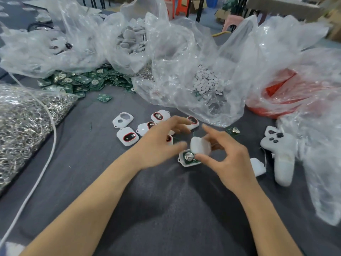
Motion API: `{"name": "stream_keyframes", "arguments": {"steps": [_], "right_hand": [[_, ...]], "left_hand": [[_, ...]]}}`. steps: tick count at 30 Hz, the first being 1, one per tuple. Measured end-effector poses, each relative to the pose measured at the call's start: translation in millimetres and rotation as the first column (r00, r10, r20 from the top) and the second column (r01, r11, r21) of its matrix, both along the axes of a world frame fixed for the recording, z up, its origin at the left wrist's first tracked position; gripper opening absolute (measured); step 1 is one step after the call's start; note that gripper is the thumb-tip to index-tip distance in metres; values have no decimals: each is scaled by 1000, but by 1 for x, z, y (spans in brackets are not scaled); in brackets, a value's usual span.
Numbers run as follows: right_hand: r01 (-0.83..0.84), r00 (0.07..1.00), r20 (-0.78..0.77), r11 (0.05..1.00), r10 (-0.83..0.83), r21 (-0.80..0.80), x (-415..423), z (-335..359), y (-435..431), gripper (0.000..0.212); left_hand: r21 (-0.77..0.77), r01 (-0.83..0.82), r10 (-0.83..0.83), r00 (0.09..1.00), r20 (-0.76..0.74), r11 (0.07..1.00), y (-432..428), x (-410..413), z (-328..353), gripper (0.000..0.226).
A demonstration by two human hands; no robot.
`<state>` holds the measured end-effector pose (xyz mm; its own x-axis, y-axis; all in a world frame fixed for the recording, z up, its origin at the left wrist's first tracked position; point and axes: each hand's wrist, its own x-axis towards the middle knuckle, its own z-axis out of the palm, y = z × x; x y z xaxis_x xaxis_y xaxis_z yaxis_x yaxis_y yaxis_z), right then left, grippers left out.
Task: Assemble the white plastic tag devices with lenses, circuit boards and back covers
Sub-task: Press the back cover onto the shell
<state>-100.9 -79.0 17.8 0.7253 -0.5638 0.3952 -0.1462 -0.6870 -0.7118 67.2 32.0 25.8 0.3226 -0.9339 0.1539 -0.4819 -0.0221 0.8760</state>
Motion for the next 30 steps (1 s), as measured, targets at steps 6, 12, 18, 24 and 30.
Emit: {"name": "stream_keyframes", "arguments": {"steps": [6,12,18,24,30], "right_hand": [[-72,976,-204,997,71,3,1,-1,0,43],[-61,955,-287,997,71,44,7,0,1,43],[-25,951,-299,983,80,184,10,1,1,40],[-14,950,-304,981,73,192,10,2,4,35],[-14,961,-262,964,86,265,9,-1,2,35]], "left_hand": [[262,38,-163,864,476,964,2,-1,-13,101],[232,46,-132,919,371,972,2,3,-11,92],[224,84,-155,933,324,971,2,1,-8,82],[234,-7,-114,861,496,972,-3,-3,-14,53],[162,-11,-82,830,552,987,-5,-3,-21,42]]}}
